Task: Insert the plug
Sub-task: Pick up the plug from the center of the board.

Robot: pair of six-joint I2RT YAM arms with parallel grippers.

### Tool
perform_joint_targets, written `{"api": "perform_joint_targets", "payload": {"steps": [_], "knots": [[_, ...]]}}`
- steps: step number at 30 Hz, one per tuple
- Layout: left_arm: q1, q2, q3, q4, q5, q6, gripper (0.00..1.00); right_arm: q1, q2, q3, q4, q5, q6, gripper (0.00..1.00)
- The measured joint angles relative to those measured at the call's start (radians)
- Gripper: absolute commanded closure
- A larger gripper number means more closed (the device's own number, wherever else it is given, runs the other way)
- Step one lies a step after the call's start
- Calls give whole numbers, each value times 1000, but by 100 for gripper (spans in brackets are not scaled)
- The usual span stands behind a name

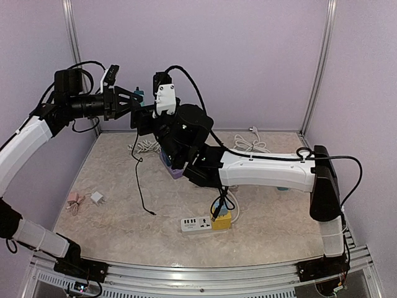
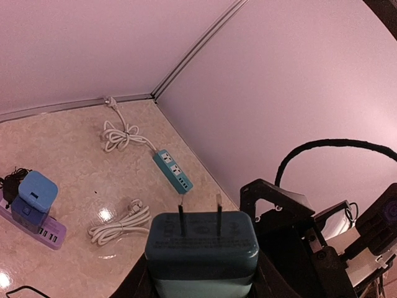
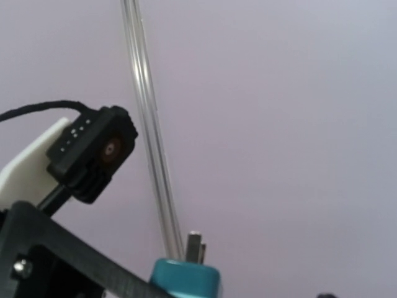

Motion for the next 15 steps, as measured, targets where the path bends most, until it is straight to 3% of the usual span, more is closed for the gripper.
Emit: {"api": "perform_joint_targets", "payload": {"steps": [15], "knots": [[9,19,-6,63,8,-47,100,2,-12,-181,107,-57,-92,21]]}}
